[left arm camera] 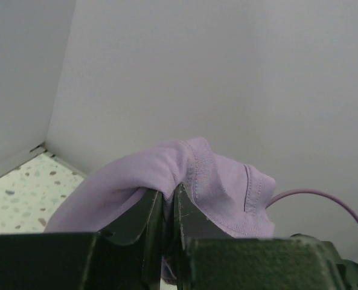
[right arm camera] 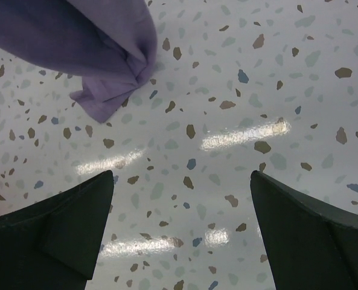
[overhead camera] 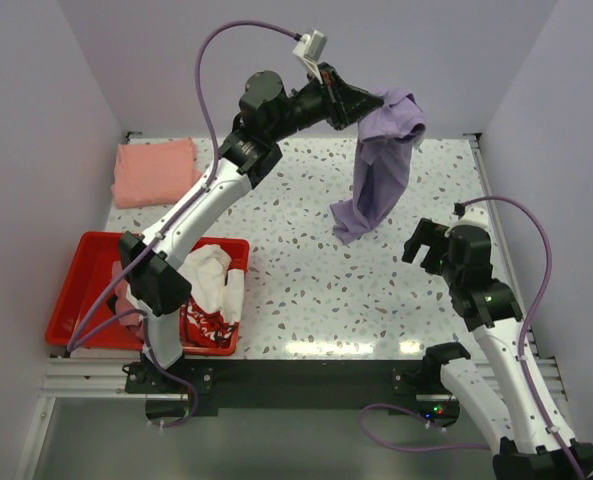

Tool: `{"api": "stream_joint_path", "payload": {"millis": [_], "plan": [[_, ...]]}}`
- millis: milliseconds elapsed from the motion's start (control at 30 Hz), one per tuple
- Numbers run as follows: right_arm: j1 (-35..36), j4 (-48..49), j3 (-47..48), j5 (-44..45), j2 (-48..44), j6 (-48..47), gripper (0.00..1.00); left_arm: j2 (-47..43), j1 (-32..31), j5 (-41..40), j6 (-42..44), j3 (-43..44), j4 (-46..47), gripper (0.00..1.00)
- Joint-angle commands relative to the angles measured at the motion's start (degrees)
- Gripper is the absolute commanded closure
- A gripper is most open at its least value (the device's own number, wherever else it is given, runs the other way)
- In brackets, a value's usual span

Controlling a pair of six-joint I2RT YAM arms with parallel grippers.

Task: Fold and stack the t-shirts
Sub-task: Move the tshirt to the center of the board

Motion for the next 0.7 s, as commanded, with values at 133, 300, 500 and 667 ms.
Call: {"api": "stream_joint_path", "payload": {"millis": [133, 300, 500, 667], "plan": [[-0.13, 0.75, -0.58, 2.38, -0.44, 0.92, 0.01, -3.56, 0.12, -14.16, 7.57, -15.52, -1.78, 0.96], [-0.13, 1.02, -0.67, 1.85, 0.43, 0.92, 0.01, 0.64, 0.21, -19.78, 9.34, -21.08, -11.57, 0.76], [-0.13, 0.23, 0.13, 1.06, 3.07, 0.66, 0.01, -0.99, 0.12, -30.14, 10.66, -26.15, -20.14, 0.00], [-0.13, -0.39, 0.83, 1.41, 4.12, 0.57, 0.01, -9.52, 0.12, -40.68, 10.58, -35.56, -21.81, 0.00]]}}
